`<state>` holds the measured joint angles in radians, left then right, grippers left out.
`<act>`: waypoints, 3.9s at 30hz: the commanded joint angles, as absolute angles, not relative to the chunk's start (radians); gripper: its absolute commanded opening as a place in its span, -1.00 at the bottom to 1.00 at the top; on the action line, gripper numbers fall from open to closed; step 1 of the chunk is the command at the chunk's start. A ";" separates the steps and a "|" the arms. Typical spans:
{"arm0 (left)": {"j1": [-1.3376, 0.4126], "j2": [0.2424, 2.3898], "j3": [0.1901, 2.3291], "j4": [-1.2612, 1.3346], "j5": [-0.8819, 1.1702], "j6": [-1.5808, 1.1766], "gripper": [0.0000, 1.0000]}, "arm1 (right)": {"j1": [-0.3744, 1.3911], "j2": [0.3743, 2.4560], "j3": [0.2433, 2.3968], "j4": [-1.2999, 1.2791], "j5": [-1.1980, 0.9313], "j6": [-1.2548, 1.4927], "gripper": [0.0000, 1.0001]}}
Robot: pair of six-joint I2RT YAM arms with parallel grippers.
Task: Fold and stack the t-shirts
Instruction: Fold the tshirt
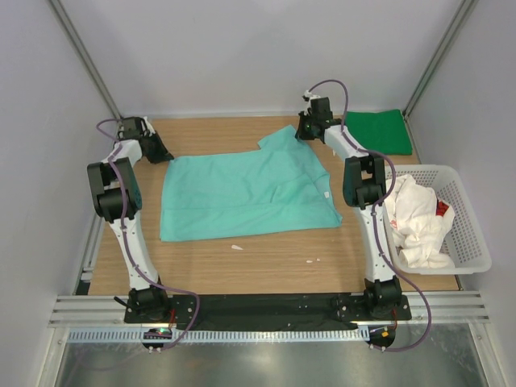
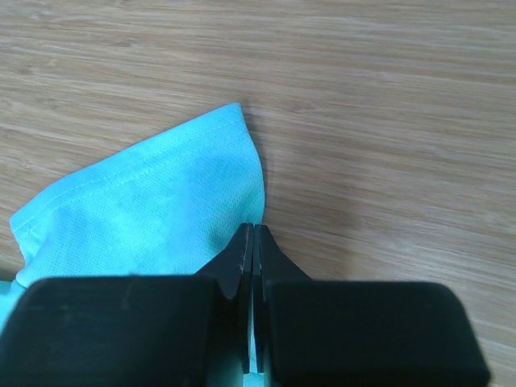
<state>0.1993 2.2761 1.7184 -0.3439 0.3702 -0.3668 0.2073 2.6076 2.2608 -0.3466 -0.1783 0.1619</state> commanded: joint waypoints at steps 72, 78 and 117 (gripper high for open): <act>0.196 1.756 1.261 -0.655 0.183 -0.394 -1.00 | 0.146 1.672 1.287 -0.523 -0.235 0.396 -0.97; 0.198 1.770 1.285 -0.661 0.167 -0.402 -1.00 | 0.146 1.677 1.296 -0.529 -0.238 0.390 -0.98; 0.196 1.812 1.282 -0.626 0.141 -0.396 -1.00 | 0.146 1.813 1.204 -0.471 -0.181 0.371 -0.97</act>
<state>0.1970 1.8542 1.2617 -0.6571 0.1493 -0.3893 0.1486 1.8137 1.1858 -0.4931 -0.2043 0.3908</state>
